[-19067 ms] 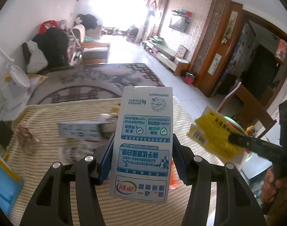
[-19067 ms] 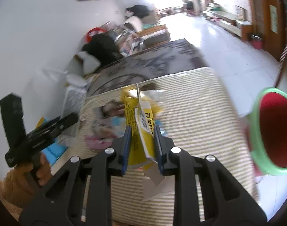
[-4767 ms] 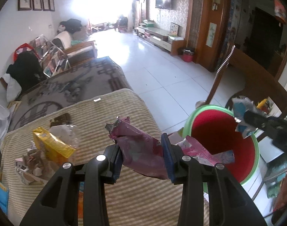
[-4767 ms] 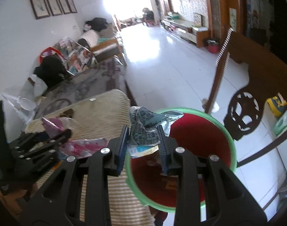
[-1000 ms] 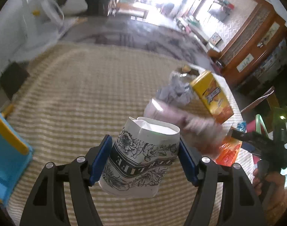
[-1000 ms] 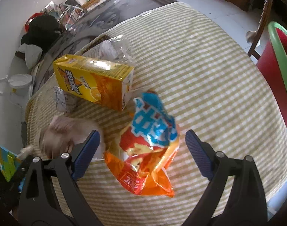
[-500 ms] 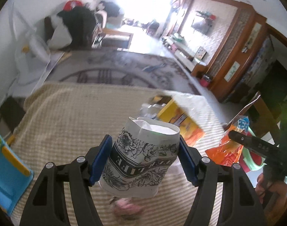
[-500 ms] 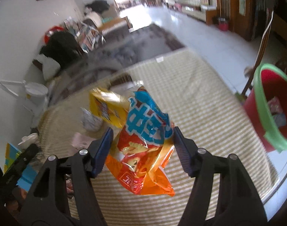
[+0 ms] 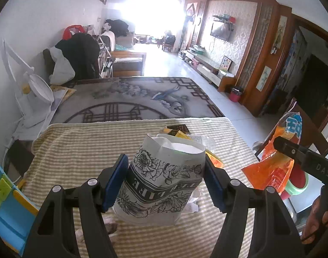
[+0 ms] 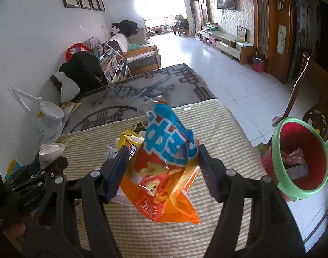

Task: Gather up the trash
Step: 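Carry the orange chip bag over the red bucket with the right tool while the left tool holds the cup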

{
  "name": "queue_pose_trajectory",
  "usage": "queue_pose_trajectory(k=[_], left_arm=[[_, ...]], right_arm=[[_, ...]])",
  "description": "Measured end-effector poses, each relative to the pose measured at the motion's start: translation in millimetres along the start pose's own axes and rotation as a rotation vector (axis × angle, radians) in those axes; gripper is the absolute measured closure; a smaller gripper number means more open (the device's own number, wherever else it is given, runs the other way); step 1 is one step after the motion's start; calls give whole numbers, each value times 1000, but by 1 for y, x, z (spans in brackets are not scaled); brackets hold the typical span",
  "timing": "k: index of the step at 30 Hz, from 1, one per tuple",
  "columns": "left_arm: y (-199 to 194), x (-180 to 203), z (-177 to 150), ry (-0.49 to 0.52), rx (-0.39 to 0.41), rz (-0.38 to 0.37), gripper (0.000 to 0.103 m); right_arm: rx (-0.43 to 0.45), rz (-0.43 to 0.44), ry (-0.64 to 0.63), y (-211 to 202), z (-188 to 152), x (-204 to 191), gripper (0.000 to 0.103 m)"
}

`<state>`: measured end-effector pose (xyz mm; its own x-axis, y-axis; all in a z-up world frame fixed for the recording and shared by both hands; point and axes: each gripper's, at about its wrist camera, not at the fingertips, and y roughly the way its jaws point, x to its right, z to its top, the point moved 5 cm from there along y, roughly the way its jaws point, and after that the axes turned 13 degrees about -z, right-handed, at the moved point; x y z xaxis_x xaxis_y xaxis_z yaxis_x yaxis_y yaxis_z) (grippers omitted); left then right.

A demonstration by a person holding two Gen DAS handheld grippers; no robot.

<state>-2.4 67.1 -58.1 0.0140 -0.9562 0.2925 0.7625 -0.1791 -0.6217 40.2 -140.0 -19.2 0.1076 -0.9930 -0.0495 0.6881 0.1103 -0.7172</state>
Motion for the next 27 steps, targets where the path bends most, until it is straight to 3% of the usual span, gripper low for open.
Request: queue_pose_trajectory(k=[14,27], left_arm=[[11,35,-6,-8,-12,49,37],[37,105,-15,-18,-20,60,37]], right_arm=[[24,16,-31,-2,3,27,39],[10,51,-66,3,13,96,39]])
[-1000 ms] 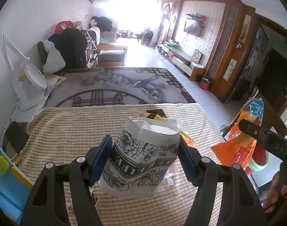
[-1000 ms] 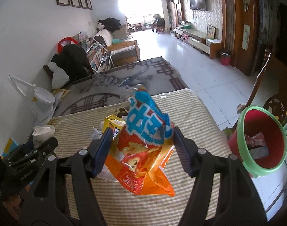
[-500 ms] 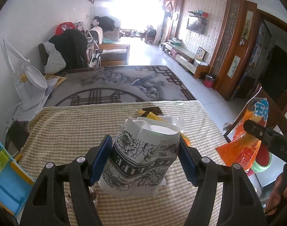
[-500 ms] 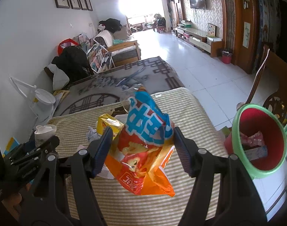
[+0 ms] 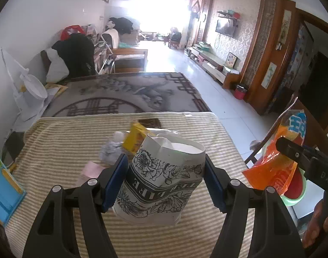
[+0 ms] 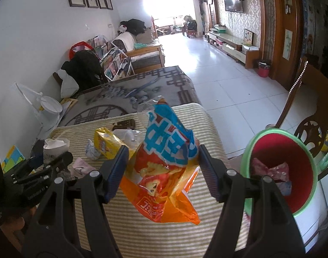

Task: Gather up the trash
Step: 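Carry the orange chip bag over the red bucket with the right tool while the left tool holds the cup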

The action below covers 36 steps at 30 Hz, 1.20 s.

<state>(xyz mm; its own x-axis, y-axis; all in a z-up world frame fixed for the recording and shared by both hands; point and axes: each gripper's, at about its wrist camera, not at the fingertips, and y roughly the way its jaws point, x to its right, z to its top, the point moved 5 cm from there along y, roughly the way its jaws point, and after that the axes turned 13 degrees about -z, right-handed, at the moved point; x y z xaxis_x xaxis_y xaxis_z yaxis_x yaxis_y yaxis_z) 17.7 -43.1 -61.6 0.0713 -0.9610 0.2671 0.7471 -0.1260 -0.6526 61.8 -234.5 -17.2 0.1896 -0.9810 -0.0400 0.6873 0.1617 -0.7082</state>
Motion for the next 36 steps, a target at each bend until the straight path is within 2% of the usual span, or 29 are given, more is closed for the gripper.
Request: queue_pose_trajectory(k=[10,15,25,30,36], left_arm=[[26,57,-8,53,-49,-9,37],[33,87,-7,79,-48,-22,37],[43,153,-7,152,-44,-93,37],[40,167,-10,178,-43,-94,37],[41,168,-15,160,-66,-82,37]], right_arm=[[0,0,16,-5,-2,54,39],[13,-13,42,-15,-7,85,39],[26,-63,113,-24,-10,137,38],[29,-70,128,-26,-12,151,38],[15,-71,139,-22,-15,161,38]])
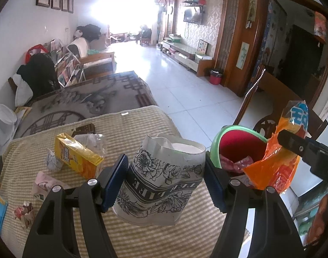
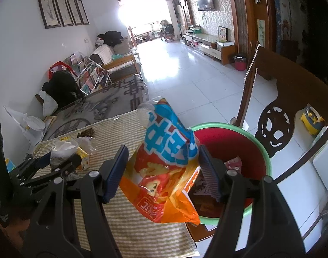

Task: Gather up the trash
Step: 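Carry the orange chip bag over the red bucket with the right tool while the left tool holds the cup, then open the right tool to drop the chip bag while the left tool drops the paper cup into the bucket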

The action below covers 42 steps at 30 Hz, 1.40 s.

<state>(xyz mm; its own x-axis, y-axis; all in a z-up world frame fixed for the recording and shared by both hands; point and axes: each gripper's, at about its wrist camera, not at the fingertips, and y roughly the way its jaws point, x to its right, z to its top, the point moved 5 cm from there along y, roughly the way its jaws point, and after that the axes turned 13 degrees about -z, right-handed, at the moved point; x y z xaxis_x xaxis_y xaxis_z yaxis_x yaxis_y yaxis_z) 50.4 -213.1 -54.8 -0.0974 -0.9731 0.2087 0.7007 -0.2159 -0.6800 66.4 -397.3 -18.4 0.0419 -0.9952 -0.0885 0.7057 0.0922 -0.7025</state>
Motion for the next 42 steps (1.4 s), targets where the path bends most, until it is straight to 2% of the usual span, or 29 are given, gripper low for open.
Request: queue_pose_trajectory(k=[16,27,31,32,33,35,42], left_arm=[[-1,-7,-1,-41,-9,39,37],[19,6,10,-17,-30,26,37],[38,25,16,32,-56,-11,37],[44,31,17,45,-64,-24,37],[48,36,18,56,-71,-37,37],[62,54,21,95,-91,-82,37],[104,118,27,219,-140,-224,37]], right_arm=[[-33,-20,-17,22,3,6,38],[-64,-118,57,52,12,59,38],[-74,-133,77,61,12,75,37],[-87,-142,77,65,11,79,32],[-104,-157,78,69,8,84,22],[-112,-183,105,71,6,95,18],[-100,-264,241,57,1,152,13]])
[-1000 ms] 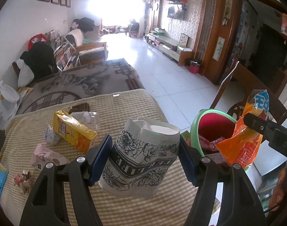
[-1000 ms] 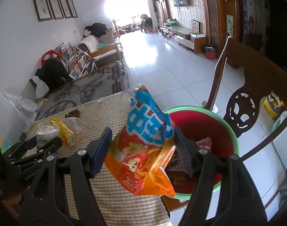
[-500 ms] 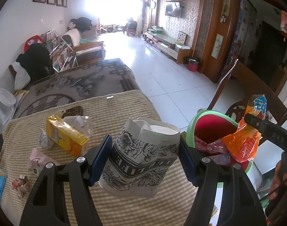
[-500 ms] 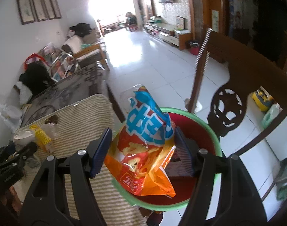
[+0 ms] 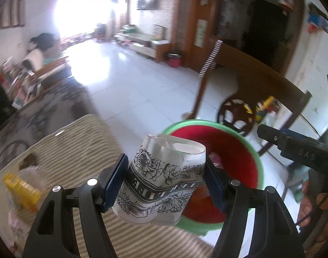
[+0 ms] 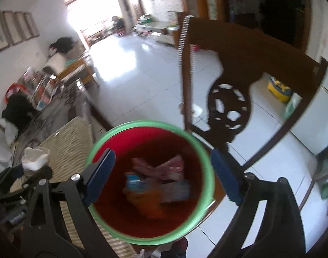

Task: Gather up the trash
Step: 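Open the right tool to drop the chip bag while the left tool drops the paper cup into the bucket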

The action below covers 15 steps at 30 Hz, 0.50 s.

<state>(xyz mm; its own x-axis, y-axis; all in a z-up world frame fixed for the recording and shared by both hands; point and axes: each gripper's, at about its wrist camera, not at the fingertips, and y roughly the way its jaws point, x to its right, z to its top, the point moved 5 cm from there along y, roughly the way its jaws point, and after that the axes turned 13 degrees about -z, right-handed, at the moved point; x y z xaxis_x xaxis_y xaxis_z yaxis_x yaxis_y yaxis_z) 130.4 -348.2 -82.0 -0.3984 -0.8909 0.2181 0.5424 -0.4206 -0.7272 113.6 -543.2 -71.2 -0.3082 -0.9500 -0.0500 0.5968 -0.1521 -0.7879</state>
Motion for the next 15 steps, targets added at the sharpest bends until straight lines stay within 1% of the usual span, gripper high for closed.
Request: queue_pose_trajectory(k=[3,4,5,6,10,14,15], left_arm=[[14,21,7,55,-14,-55,37],[22,30,10,83,-31,-79,31],[29,37,11,103,-48,-86,21],[33,41,11,117,-57,-81,19],[32,46,10,107,-55,-96,19],[19,38,8,100,-40,-70,19],[15,34,8,95,-33,-62,19]], right_arm=[[3,-31,48,-1,1,20,13],[4,-42,66,-3,1,27,13],[5,-46,73,-4,1,31,13],[8,-54,81,-6,0,35,13],[17,-76,85,-11,-1,40,13],[17,-70,80,-11,-1,33,13],[19,-64,68,-12,0,26,13]])
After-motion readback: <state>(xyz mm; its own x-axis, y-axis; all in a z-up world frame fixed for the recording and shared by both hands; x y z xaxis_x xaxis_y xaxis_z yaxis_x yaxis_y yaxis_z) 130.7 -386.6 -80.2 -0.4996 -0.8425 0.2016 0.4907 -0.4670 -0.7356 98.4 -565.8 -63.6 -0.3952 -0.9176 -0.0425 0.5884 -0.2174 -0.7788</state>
